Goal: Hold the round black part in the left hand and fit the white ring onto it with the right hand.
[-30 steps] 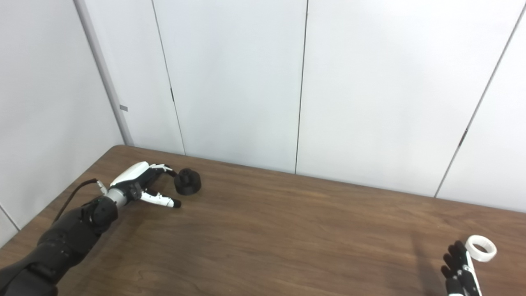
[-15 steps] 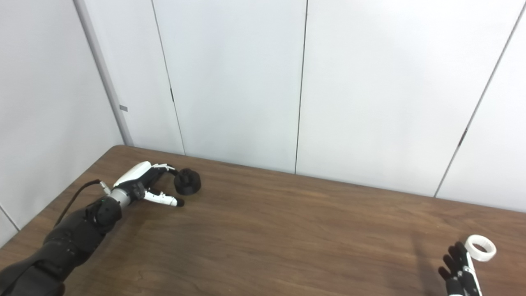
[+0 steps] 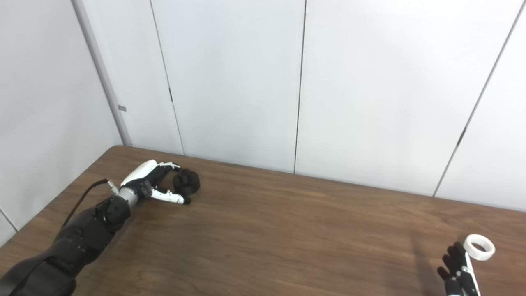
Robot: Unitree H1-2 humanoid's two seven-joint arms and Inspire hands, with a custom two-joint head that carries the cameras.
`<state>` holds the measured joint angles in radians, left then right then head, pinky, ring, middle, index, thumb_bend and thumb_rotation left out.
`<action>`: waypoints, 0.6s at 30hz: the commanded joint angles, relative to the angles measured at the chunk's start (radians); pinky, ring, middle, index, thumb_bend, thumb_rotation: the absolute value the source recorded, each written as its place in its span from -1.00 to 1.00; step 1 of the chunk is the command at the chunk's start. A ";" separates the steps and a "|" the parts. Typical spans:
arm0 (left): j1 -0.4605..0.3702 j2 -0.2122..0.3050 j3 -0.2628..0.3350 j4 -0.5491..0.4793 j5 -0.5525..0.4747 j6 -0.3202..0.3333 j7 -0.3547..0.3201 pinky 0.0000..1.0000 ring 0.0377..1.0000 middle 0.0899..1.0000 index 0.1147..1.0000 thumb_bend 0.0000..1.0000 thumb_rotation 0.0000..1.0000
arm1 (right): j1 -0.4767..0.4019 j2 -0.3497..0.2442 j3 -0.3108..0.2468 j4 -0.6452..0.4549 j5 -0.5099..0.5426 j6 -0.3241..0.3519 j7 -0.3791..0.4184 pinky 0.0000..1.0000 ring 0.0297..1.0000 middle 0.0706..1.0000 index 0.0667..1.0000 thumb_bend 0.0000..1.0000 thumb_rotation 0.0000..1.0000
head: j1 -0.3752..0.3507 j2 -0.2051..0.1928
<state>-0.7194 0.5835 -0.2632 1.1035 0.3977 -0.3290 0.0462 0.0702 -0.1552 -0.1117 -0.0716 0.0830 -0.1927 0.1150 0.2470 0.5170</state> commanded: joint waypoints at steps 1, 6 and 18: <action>-0.028 -0.019 -0.017 0.015 0.010 -0.017 -0.025 1.00 0.98 0.85 0.52 0.99 -0.41 | 0.050 0.031 0.012 0.041 0.011 -0.015 -0.009 0.93 0.98 1.00 1.00 -0.19 0.75 | -0.001 0.002; -0.037 -0.019 -0.026 0.032 0.012 -0.025 -0.020 1.00 0.98 0.85 0.51 0.99 -0.41 | 0.053 0.033 0.014 0.030 0.004 -0.004 -0.012 0.94 0.98 1.00 1.00 -0.20 0.74 | -0.002 0.006; -0.039 -0.009 -0.036 0.023 0.010 -0.021 -0.026 1.00 0.96 0.79 0.44 0.98 -0.44 | 0.049 0.030 0.009 0.031 0.024 -0.002 -0.009 0.92 0.98 1.00 1.00 -0.18 0.71 | 0.000 0.010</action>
<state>-0.7404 0.5817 -0.2817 1.1322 0.3905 -0.3392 0.0493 0.0737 -0.1522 -0.1113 -0.0761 0.0962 -0.1927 0.1151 0.2454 0.5262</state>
